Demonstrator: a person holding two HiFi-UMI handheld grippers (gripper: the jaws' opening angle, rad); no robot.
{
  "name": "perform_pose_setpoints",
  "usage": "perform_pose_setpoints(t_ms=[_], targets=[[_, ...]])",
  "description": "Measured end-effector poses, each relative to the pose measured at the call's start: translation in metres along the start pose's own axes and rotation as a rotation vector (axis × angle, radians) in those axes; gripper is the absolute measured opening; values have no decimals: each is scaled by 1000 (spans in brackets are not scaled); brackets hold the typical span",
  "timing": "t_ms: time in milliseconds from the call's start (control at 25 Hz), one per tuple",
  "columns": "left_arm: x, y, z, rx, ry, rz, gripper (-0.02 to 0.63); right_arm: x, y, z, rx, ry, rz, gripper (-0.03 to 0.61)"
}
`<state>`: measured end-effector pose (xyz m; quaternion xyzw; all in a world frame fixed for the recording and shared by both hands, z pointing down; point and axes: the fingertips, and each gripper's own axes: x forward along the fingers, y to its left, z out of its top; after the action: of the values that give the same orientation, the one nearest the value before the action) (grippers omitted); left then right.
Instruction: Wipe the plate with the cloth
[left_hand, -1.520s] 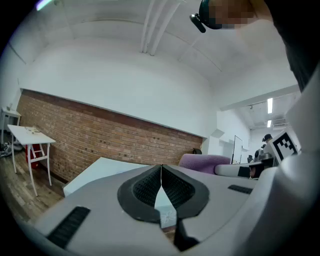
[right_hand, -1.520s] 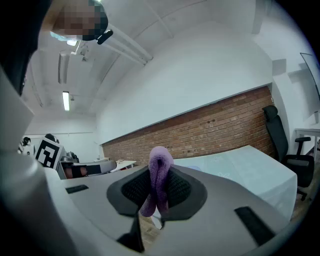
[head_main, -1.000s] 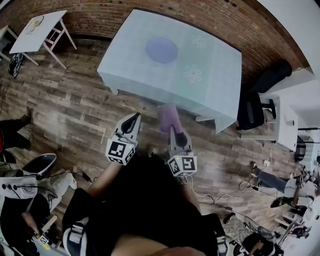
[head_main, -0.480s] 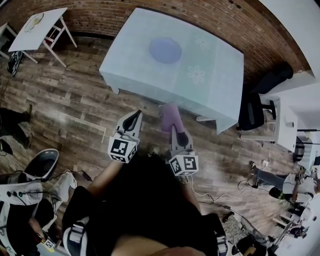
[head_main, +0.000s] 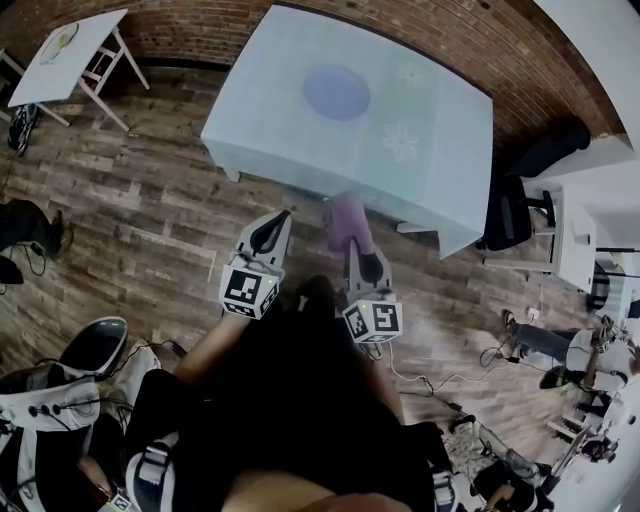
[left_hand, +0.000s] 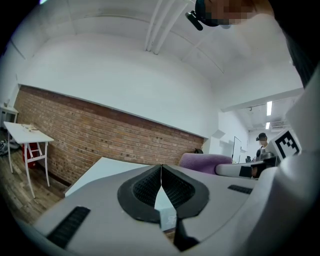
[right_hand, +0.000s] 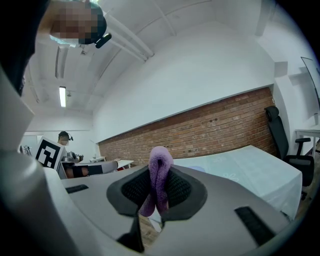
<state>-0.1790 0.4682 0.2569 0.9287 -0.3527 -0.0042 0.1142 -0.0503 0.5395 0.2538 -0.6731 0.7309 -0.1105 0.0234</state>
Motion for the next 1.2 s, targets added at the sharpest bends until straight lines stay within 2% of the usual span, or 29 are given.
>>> perform_pose_setpoints(t_ms=[240, 480, 840, 1200], targets=[[20, 3, -5, -14, 31, 2, 32, 25, -13, 5, 14, 4, 17, 77], [60, 11, -9, -2, 42, 52, 32, 58, -47, 5, 17, 16, 38, 77], [146, 25, -4, -7, 39, 135, 33, 116, -101, 18, 2, 37, 129, 77], [233, 24, 4, 28, 55, 201, 34, 171, -162, 46, -6, 27, 202, 77]])
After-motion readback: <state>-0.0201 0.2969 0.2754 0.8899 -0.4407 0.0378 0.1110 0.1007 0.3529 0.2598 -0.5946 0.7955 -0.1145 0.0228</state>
